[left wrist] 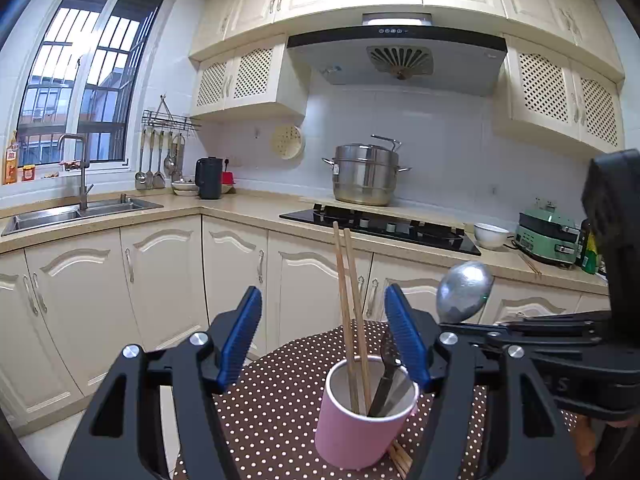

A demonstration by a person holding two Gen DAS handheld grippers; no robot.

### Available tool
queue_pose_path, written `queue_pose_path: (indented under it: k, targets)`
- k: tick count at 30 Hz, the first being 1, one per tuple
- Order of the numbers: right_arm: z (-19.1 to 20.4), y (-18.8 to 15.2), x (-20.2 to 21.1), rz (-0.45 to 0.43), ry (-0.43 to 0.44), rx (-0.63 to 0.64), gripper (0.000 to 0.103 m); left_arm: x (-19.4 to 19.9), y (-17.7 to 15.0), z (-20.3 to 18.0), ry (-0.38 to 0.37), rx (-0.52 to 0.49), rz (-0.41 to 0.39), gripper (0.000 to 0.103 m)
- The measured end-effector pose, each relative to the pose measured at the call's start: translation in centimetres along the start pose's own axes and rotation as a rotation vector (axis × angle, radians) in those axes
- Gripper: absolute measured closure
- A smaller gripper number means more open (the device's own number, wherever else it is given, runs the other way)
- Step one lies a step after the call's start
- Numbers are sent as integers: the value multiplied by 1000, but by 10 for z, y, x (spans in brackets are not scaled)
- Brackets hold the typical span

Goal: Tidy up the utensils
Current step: 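Lower the chopstick into the pink cup and open the left tool while the right tool releases the spoon, then withdraw both open tools from the cup toward the loose chopsticks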

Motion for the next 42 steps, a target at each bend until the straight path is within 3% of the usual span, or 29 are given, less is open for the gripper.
queue_pose_path:
  k: [13,15,16,17,31,42]
  targets:
    - [4,-7,6,18,-16,-34,98,21,-2,8,12,-3,53,38]
    - [5,-8,10,14,-22,-33,80,25,-2,8,10,-3,62,37]
    - [5,-8,13,3,-26,-36,60,26,-2,8,8,-2,67,37]
    - [5,-8,15,-10,-37,-37,56,29,-2,9,9,0,68,35]
    - [10,-16,49,-41,-26,-44,48,68,0,7,41,-18,96,34]
    - [2,-40,76,-31,-25,-64,43,88,-8,-17,0,-63,149,29]
Point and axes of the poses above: each gripper's, at about its wrist camera, not at the fingertips, and x roughly against the way its jaws point, z to its left, y to its top, the point moved 4 cm from there along -x, roughly the way its jaws point, and after that the axes turned 6 degrees about -x, right-handed, at the moved point
